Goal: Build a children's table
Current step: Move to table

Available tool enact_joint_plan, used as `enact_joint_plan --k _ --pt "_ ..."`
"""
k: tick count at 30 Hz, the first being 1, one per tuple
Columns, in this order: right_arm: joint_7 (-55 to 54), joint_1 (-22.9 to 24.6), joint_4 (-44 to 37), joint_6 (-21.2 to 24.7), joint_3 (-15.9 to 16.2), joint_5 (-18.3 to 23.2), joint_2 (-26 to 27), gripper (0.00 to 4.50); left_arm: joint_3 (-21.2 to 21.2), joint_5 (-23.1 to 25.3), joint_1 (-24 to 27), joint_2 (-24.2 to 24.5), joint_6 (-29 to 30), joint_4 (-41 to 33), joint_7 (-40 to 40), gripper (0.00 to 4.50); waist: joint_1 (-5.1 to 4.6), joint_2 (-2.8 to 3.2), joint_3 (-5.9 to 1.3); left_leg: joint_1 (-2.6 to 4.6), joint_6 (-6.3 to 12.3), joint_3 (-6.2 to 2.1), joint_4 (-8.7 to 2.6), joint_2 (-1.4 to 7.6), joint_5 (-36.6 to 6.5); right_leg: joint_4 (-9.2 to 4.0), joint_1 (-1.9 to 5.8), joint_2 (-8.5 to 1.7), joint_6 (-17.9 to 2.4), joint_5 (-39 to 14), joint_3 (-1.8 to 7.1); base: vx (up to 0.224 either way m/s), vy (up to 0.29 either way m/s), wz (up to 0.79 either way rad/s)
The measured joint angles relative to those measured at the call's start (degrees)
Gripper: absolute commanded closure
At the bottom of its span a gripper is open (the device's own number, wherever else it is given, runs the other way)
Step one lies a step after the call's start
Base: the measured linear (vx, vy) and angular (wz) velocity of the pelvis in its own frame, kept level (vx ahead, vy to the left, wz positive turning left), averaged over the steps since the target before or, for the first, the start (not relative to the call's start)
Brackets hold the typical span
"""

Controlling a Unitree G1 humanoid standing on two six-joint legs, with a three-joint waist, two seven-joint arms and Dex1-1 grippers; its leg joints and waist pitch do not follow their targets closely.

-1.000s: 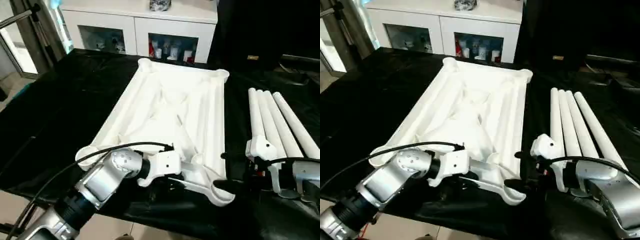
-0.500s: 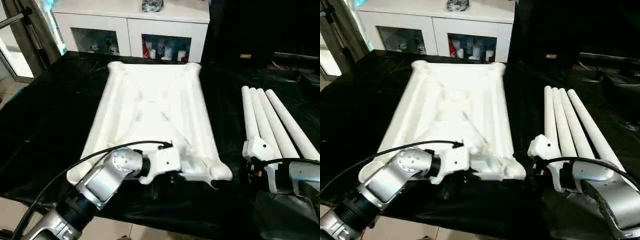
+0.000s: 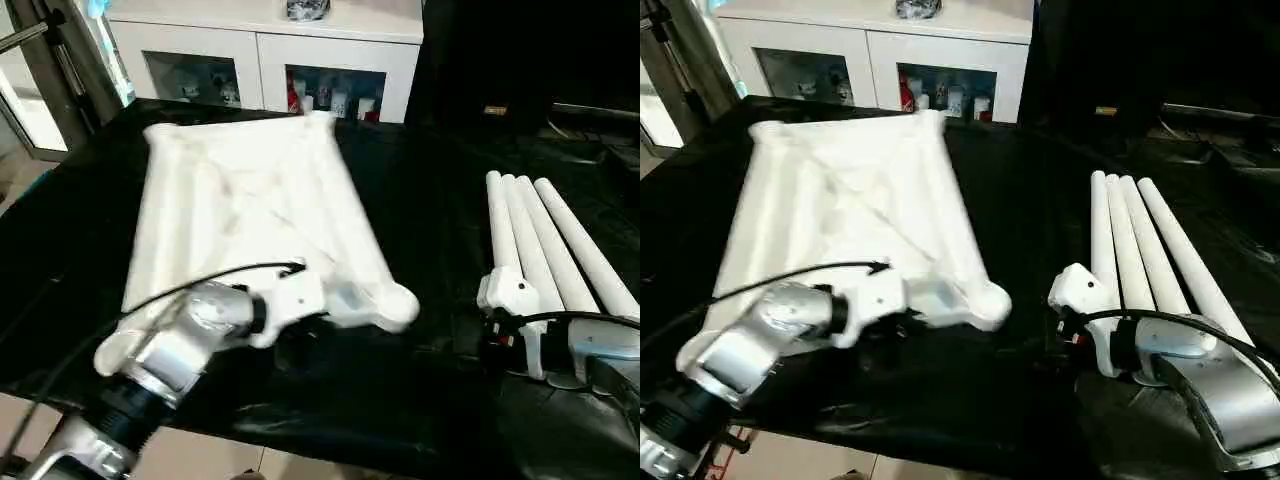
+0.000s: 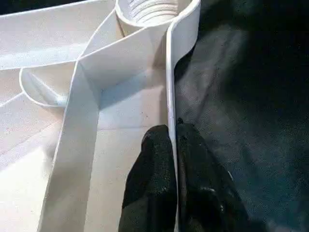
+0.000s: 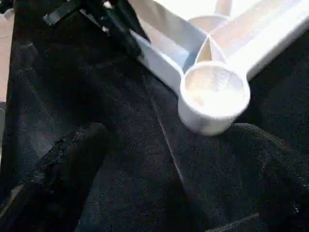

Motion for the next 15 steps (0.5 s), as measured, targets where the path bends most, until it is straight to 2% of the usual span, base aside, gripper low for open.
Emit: enact_joint_plan --k 8,11,15 --pt "0.0 -0.2 0.0 0.0 0.3 0.0 0.2 0.0 0.9 -0.1 0.0 0.0 -7.5 3.0 -0.7 4.45 0.81 0.09 -0.02 0.02 -0.08 0.0 -0.01 0.03 0.1 0.06 0.0 -0.01 0.0 0.0 -0.03 0.0 0.0 0.0" --pt "0.0 -0.2 0.0 0.1 0.3 0.1 0.2 0.0 1.5 -1.1 0.3 0.1 -9.5 3.2 -2.4 3.91 1.28 0.18 -0.04 0.02 -0.14 0.01 -0.01 0.04 0.1 0.09 0.0 -0.02 0.0 0.0 -0.04 0.0 0.0 0.0" --pt "-0.6 -0.2 -0.3 0.4 -0.2 0.6 0.7 0.0 4.5 -5.5 1.0 -1.5 -12.9 1.9 -2.4 3.75 1.83 0.06 -0.01 0.0 -0.08 0.05 -0.01 0.08 0.2 0.06 0.05 -0.04 0.0 0.0 -0.05 0.0 0.0 0.0"
